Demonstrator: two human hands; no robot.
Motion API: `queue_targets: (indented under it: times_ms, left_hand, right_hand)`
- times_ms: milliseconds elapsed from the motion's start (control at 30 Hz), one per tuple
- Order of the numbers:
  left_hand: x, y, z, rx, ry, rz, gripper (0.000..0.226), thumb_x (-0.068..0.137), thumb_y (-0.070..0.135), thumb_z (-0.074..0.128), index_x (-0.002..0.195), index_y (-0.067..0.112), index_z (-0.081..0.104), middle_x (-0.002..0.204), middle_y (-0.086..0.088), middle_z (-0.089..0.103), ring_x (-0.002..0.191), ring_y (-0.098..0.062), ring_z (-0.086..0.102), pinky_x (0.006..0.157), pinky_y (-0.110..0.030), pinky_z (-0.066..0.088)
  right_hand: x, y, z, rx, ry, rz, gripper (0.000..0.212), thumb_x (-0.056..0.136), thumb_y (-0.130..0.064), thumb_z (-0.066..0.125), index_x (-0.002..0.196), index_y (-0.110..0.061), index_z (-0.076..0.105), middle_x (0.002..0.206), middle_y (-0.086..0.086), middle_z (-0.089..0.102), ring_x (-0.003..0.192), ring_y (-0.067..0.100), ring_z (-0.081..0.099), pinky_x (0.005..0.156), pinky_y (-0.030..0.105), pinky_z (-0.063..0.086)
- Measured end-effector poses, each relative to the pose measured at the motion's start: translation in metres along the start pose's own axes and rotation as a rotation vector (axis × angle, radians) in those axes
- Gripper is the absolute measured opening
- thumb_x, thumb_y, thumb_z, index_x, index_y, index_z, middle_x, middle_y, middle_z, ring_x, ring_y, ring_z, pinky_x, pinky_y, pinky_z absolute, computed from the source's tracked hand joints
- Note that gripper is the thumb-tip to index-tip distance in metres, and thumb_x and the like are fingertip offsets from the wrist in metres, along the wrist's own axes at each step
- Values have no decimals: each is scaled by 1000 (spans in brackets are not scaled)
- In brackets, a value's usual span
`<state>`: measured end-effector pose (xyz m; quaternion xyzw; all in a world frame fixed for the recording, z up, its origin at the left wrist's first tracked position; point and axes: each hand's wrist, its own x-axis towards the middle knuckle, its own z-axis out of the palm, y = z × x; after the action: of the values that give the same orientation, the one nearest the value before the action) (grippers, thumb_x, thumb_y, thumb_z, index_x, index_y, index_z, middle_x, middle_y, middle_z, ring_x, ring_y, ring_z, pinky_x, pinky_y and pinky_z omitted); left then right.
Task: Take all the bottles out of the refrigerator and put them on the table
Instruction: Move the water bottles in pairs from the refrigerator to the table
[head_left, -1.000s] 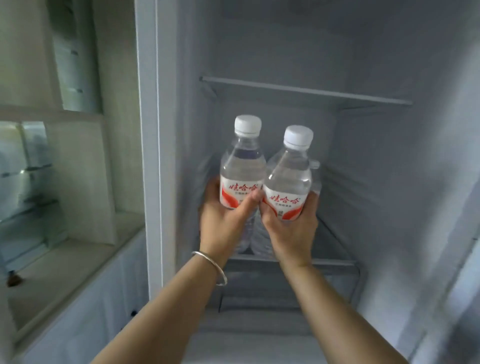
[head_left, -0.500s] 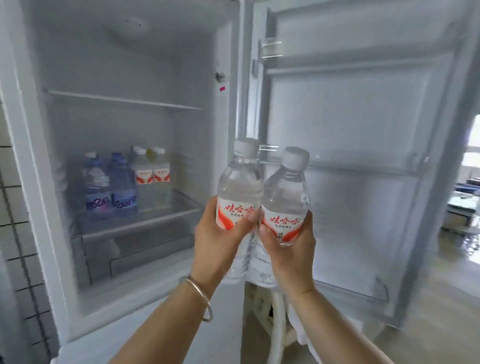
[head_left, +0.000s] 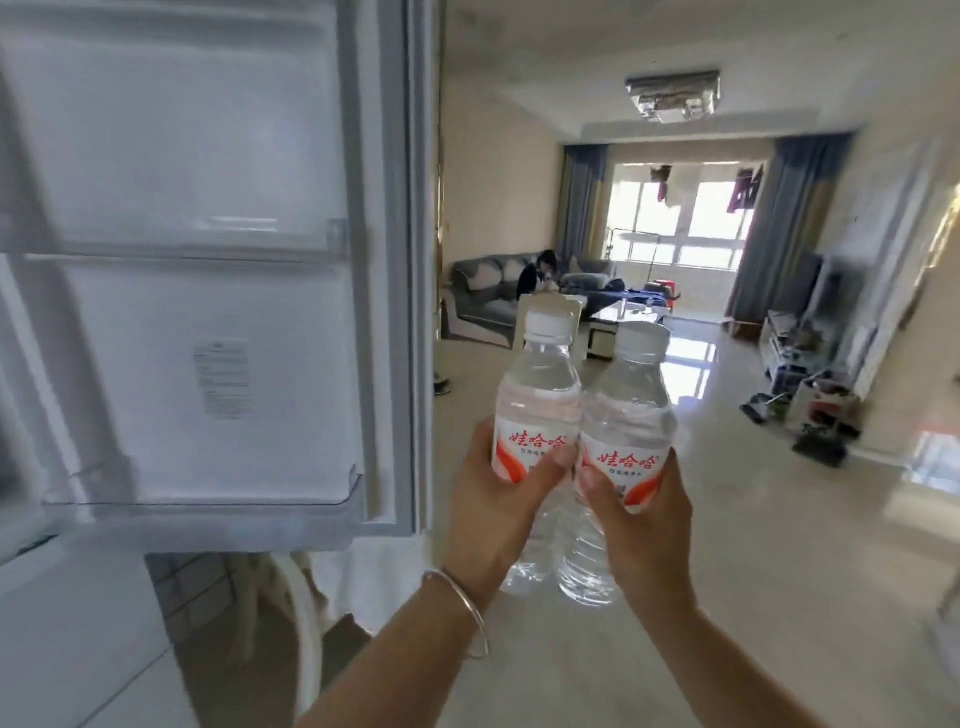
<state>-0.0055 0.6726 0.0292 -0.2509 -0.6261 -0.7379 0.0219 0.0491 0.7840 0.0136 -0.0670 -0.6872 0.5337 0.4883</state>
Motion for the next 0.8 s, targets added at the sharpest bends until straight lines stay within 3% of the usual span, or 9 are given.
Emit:
queue_targets:
  times_ms: [133,233,300,467,600,733,800]
  left_hand:
    - [13,-32,82,-50,-30,-106,61,58,51,82,109,25,61,95,5,74,85,-4,71,69,-16,56]
    - [38,-59,117,-43,-16,-166,69,51,59,76,108,23,62,95,3,75,84,-7,72,75,-27,59]
    - [61,-77,132,-21,-3,-185,69,50,59,75,106,22,62,93,3,75,82,-8,72,73,-26,58]
    - [139,-125,148,22,12,-176,62,53,54,79,104,23,62,91,6,74,80,-3,71,67,-17,56]
    - [221,-164,152,-28,52,-179,47,66,38,83,105,20,63,92,4,74,81,-5,71,67,-18,55]
    - [308,-197,149,-66,78,-189,64,53,52,79,107,20,63,96,-1,75,87,-13,73,75,-29,59]
    - [344,-212,148,-52,94,-181,65,53,53,77,108,21,63,98,0,75,88,-12,72,74,-26,58]
  right_hand:
    - [37,44,-66,-77,18,56,47,51,-55,66,93,-39,53,85,-14,67,78,-2,66,66,23,52]
    - [66,77,-83,-111,32,111,49,50,-53,70,93,-34,52,84,-13,63,71,-6,63,60,16,48]
    - [88,103,-82,-114,38,127,54,54,-49,74,99,-29,53,86,-12,63,73,1,64,62,20,51]
    - [149,169,-55,-113,39,149,49,65,-28,83,102,-22,51,86,-14,61,76,4,62,63,22,47]
    - [220,220,-15,-90,19,173,60,49,-55,68,99,-25,52,84,-14,62,75,6,63,64,27,50]
    - [290,267,29,-81,-59,159,52,52,-48,75,96,-30,54,84,-13,64,70,-1,64,64,26,50]
    - [319,288,49,-58,-74,167,63,48,-55,69,101,-25,54,85,-14,63,71,0,63,63,23,47]
